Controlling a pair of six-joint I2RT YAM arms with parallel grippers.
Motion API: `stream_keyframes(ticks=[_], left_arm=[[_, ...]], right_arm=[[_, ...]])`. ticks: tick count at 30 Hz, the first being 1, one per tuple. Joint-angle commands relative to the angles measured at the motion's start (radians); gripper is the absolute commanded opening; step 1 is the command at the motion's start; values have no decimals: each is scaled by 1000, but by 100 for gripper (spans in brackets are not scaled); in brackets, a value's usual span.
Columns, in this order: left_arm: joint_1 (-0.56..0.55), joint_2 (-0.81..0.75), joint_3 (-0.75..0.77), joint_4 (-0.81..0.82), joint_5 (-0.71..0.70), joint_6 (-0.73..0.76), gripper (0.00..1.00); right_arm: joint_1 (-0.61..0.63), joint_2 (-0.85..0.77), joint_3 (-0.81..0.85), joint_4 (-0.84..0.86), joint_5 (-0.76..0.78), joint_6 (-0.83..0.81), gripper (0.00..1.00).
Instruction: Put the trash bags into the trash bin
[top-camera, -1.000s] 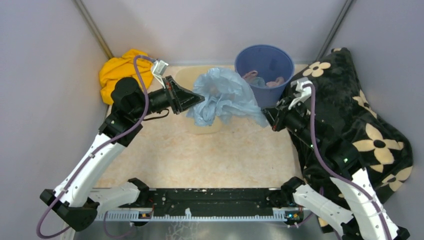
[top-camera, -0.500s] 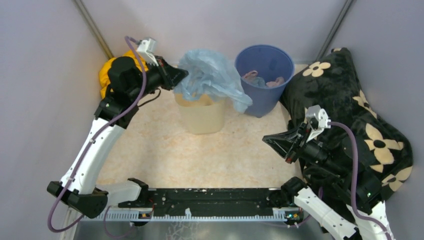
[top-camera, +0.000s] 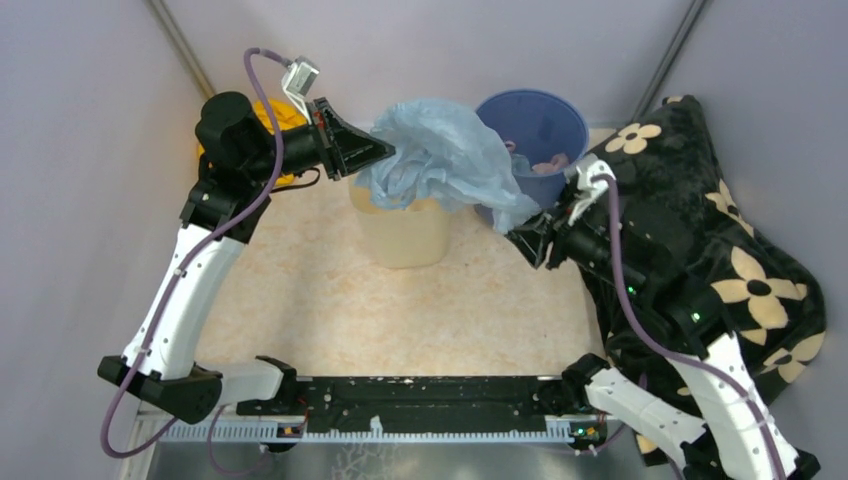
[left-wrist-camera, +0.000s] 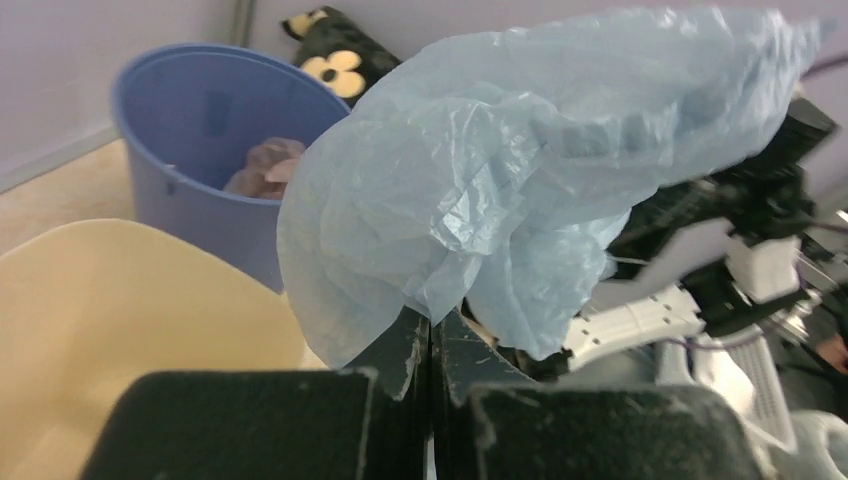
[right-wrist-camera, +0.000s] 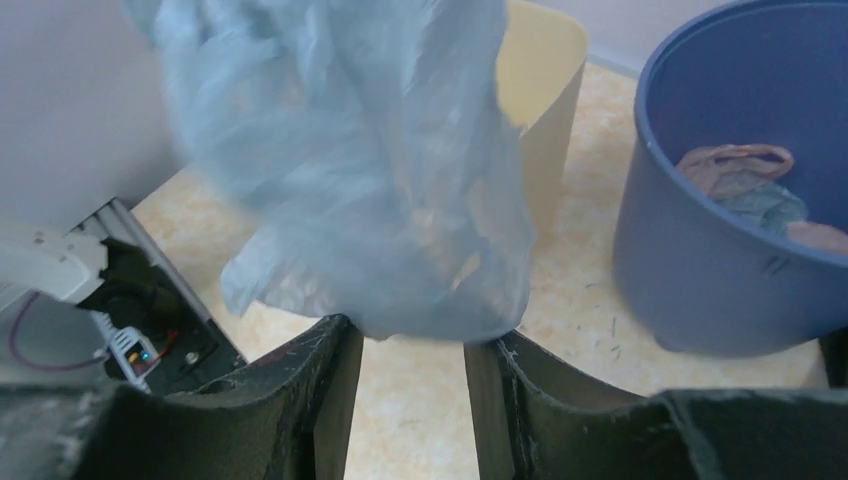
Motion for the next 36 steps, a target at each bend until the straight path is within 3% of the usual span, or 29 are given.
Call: stream_keyframes(ticks=[1,7,15,23,26,31,36], left_arm=[[-1,4,8,104,196,-72,0],[-2,38,23,26,179,-24,0],[-2,86,35,1,173,1,0],[-2,116,77,-62,197,43,0],[-2,112,87,-91,198,63,0],[-2,104,83,-72,229,44,0],[-2,145,127,-78,257,29,0]], right_arm=[[8,96,73,145,72,-74,42],[7,135,211,129,106,-120,58],[8,79,225,119,-130,-81,57],[8,36,228,208,-261,-30,65],[7,45,238,219,-205,-17,66],[8,197,303,36,24,-89,67],[68,243,201,45,198,-148,68]])
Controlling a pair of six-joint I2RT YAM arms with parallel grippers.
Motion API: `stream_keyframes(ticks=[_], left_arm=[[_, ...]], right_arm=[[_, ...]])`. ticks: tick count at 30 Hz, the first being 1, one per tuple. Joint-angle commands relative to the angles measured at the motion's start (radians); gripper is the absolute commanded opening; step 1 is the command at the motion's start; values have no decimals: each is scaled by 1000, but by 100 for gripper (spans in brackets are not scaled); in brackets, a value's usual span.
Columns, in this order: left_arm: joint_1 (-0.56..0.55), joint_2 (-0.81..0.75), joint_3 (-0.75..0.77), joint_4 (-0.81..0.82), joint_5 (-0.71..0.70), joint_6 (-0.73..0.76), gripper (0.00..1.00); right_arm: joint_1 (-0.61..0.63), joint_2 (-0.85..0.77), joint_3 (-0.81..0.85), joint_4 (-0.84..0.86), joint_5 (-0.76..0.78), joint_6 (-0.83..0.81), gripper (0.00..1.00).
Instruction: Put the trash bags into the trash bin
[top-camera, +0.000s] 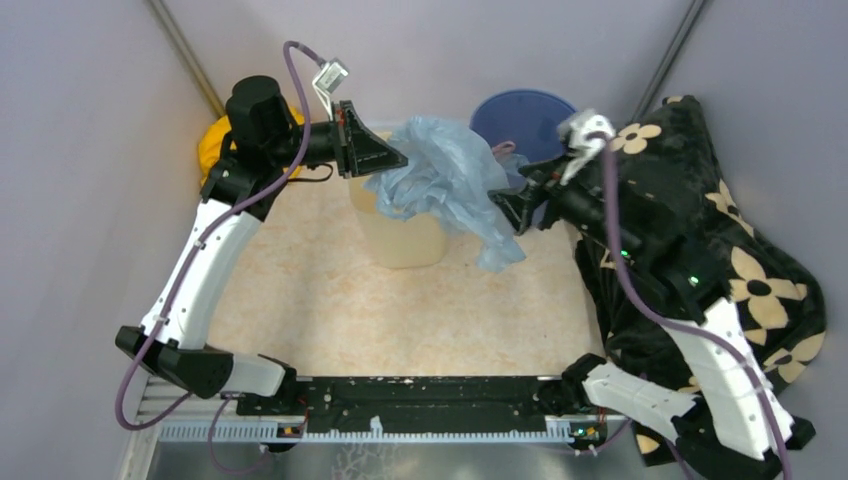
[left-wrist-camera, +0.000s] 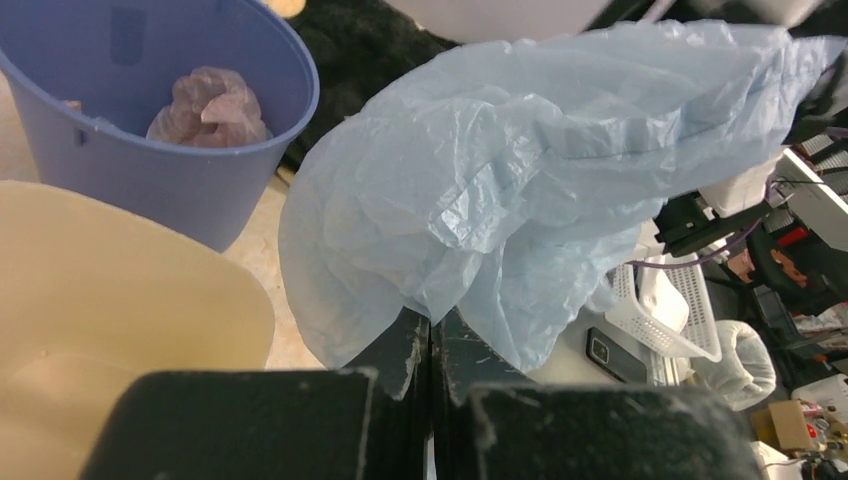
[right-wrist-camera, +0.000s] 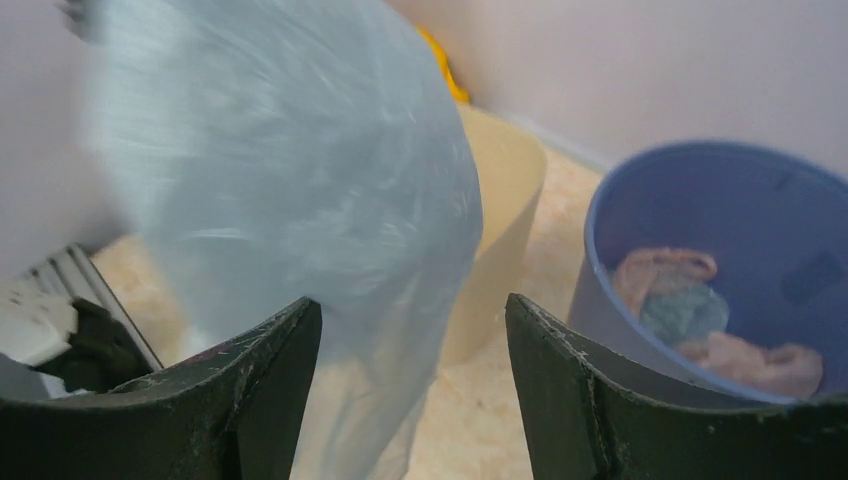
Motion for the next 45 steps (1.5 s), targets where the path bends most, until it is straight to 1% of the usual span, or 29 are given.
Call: stream_keyframes(ticks=[1,4,10,11,15,18,20,23,26,28,31,34,38,45], left_arm=[[-1,36,76,-4,51,-4,0],[-2,71,103,-7,64,-10,0],[-2,112,114,0,74,-10,0],[-2,116,114,1,74,-10,0],[-2,118,103,12,86,-11,0],[-2,112,93,21,96,-14,0],[-2,108,98,3,81,-4,0],[-2,121,127,-37,57,16,0],[-2,157,163,-55,42,17,0],[-2,189,200,-63,42,15,0],[-2,229,237,-85,41,23,0],[-2,251,243,-86,39,22,0],[-2,265,244,-68,40,8,0],[-2,270,248,-57,49,0,0]], right_arm=[[73,37,-88,-19,200,-55,68],[112,44,-102,5,219,-87,69],[162,15,-122,44,349,-101,69],[162,4,-126,51,349,-102,69],[162,1,-103,49,327,-101,70],[162,28,-87,60,257,-105,71],[162,34,-75,67,238,-93,69],[162,-5,-74,94,202,-69,68],[162,1,-8,39,108,-67,66],[162,23,31,-10,79,-67,63],[162,-2,29,-10,100,-67,62],[162,-19,37,-11,77,-67,62],[162,25,69,-56,4,-67,62],[173,116,44,-93,50,-110,63]])
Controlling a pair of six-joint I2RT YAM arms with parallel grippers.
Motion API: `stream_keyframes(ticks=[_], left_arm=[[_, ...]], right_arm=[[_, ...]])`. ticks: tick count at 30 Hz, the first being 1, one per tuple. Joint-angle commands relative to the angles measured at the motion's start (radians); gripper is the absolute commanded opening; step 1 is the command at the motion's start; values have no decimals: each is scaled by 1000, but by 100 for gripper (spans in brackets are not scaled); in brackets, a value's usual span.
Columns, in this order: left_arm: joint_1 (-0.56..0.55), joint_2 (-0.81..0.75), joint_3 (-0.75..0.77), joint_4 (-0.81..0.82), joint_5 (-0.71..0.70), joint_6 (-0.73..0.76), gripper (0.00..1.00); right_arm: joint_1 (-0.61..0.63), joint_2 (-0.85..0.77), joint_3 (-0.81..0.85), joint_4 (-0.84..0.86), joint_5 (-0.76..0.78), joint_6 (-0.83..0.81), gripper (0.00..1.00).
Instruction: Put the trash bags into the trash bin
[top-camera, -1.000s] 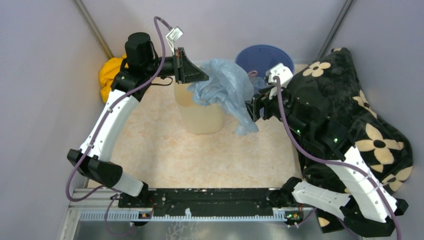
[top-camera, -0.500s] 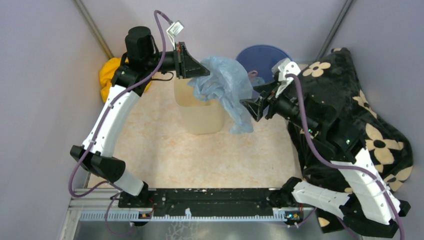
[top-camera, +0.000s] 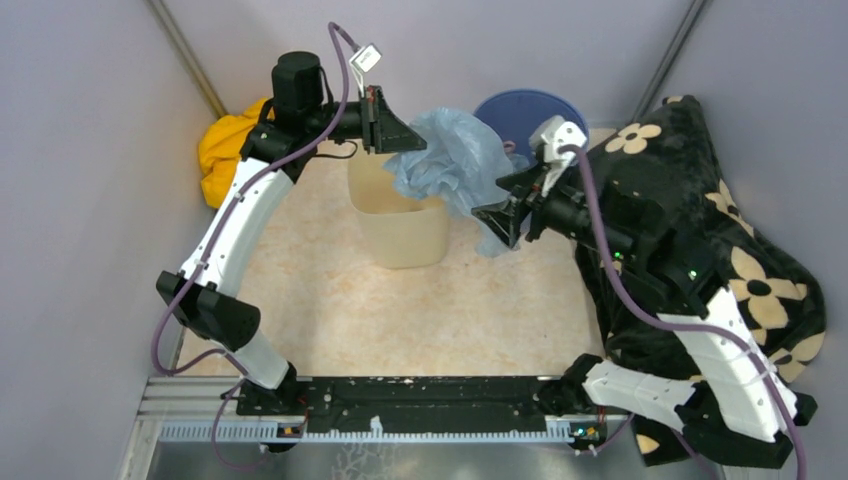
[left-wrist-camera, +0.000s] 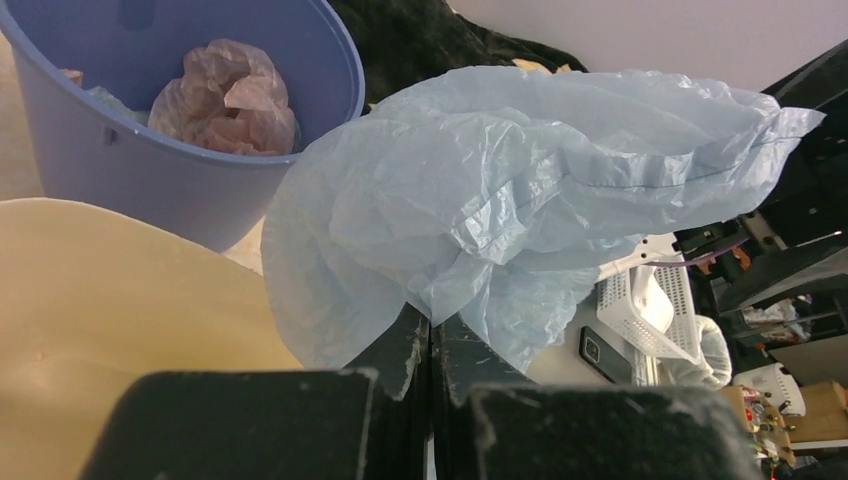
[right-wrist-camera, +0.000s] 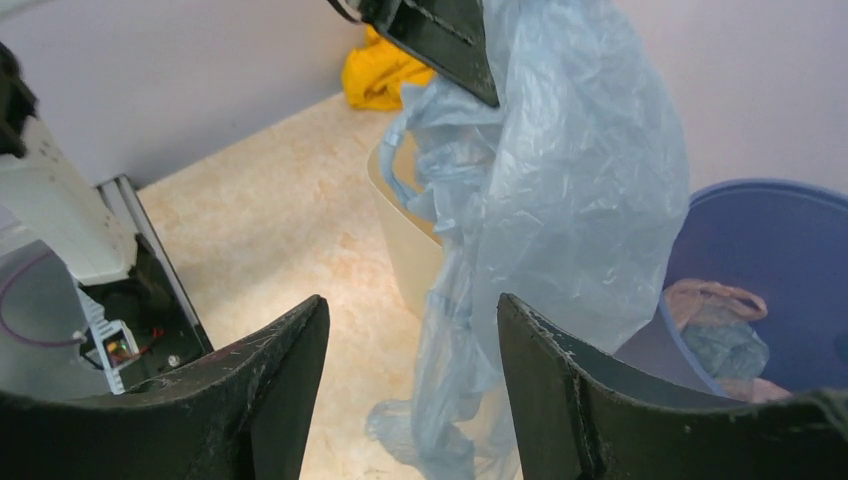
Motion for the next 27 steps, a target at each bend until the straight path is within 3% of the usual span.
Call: stream_keyframes(ticks=[1,6,21,24,27], left_arm=[[-2,-4,34,12,12,-5,0],[-2,-2,28,18,16,-7,0],[-2,-35,-12,60,49,-22,0],[-2,-42,-21,70,58,-25,0],[-2,-51,-27,74,64,-25,0]], right_arm=[[33,79,-1,-26,50,-36,63],[143,156,-14,-36,267,-73,64],[209,207,-131,78,705,-103,65],[211,209,-152,113,705,-107,58],[211,216,-155,117,724,-108,36]])
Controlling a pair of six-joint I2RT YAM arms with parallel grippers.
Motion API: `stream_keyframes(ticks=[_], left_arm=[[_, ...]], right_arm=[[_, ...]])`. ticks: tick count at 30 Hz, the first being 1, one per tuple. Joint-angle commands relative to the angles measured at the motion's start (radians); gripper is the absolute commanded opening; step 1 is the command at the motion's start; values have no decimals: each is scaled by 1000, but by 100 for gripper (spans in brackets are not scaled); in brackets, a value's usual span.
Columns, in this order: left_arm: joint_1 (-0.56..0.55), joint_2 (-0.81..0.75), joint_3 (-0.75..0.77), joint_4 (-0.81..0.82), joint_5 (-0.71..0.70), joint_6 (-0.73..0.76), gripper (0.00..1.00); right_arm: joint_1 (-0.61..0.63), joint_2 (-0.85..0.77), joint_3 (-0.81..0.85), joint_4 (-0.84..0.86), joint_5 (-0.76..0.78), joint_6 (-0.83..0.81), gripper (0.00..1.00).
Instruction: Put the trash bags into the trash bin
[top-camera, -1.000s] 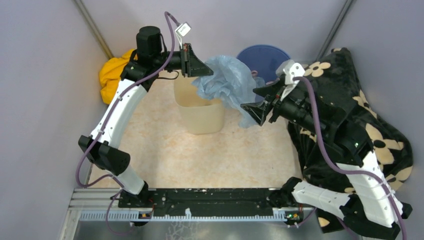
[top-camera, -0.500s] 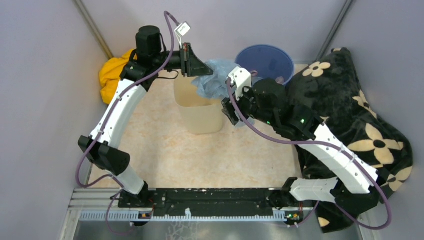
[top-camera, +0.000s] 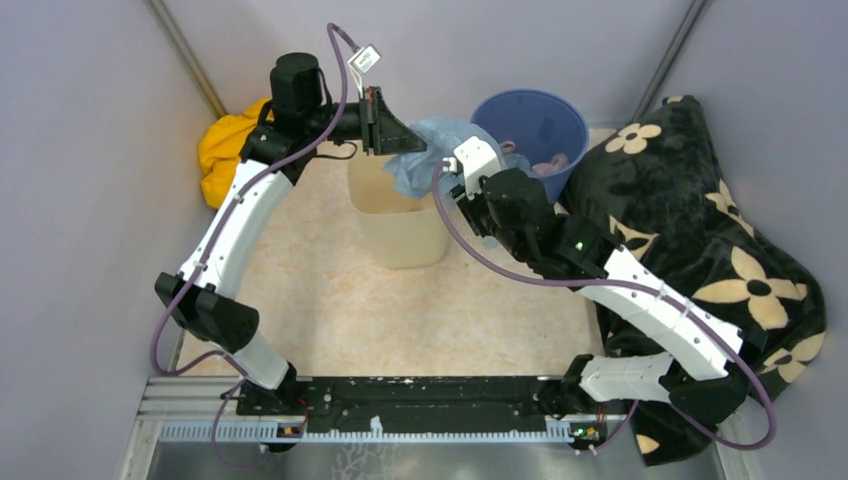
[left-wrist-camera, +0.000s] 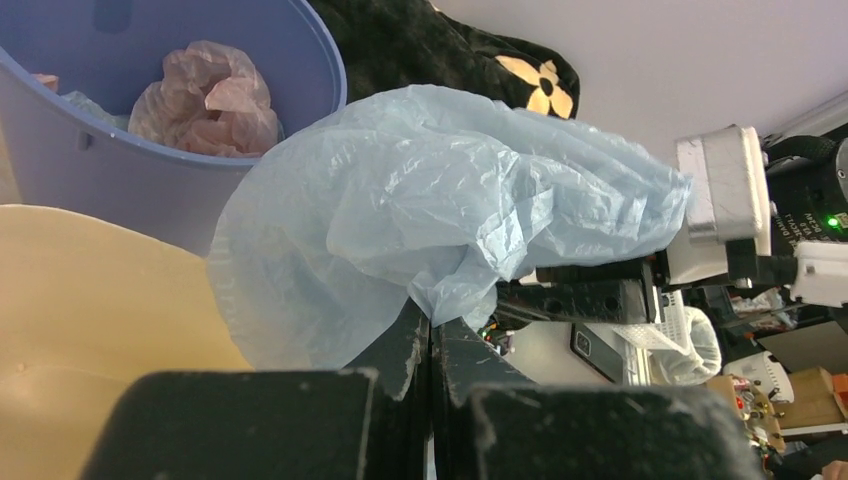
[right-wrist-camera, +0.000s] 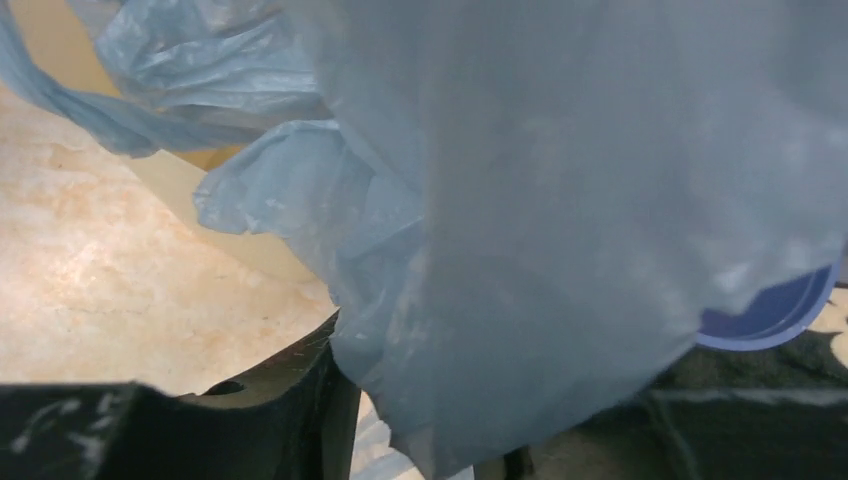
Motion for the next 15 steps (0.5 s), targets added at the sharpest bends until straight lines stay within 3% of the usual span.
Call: stream_keyframes(ticks=[1,7,15], left_arm=[[-2,-43,-11,41,36,-6,0],[-2,-61,-15,43,40,-8,0],[55,-75,-48,27,24,-3,0]], right_arm=[[13,2,3,76,84,-9,33],[13,-59,-19,90,151,6,25],[13,-289,17,87,336,96,19]])
